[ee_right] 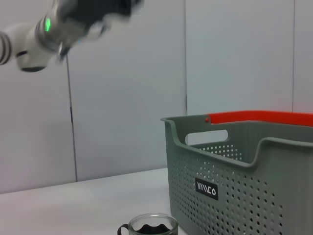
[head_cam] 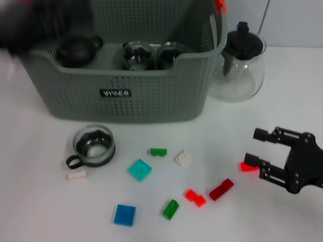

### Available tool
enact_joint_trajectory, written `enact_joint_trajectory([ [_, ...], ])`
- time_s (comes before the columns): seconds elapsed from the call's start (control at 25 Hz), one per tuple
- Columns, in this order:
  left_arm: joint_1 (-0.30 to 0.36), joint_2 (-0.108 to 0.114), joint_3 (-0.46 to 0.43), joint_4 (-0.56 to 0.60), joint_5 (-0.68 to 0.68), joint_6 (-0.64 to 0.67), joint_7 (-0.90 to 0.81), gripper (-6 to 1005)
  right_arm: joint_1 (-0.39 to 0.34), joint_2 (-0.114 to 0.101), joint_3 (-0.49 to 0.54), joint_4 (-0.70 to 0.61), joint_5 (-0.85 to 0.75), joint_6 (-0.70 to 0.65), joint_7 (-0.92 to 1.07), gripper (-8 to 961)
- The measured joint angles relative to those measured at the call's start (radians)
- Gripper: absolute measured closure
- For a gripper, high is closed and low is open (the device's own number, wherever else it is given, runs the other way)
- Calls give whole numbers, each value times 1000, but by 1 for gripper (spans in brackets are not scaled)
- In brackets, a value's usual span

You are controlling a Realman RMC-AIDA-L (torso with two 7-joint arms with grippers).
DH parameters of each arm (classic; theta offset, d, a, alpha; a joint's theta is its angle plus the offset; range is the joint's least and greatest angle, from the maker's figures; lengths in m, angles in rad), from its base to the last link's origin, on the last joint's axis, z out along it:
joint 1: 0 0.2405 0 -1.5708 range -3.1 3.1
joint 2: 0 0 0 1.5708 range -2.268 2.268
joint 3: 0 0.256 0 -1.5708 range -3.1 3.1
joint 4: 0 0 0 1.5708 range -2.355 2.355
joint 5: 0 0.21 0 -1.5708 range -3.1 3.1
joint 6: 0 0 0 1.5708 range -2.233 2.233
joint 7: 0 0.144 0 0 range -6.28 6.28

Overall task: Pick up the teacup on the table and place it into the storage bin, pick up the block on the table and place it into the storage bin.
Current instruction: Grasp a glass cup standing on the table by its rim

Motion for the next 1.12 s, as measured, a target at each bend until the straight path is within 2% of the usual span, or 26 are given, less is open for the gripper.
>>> enact_joint_trajectory([
  [0.12,83,-35,25,74,216,-9,139,560,2,0,1,0,0,1,3,358],
  [0.24,127,-63,55,101,380,-18,265,562,7,-1,3,0,1,5,7,358],
  [0.44,160,-92,77,98,497,-38,473,564,10,-1,3,0,-3,7,9,358],
  [0.68,150,-93,105,85,576,-110,509,568,10,-1,3,1,-5,9,9,358],
  [0.84,123,-94,176,85,657,-184,476,564,10,-1,3,3,-5,9,9,359],
  [1.12,86,-95,283,63,701,-309,438,558,10,-2,3,13,-5,8,11,359],
])
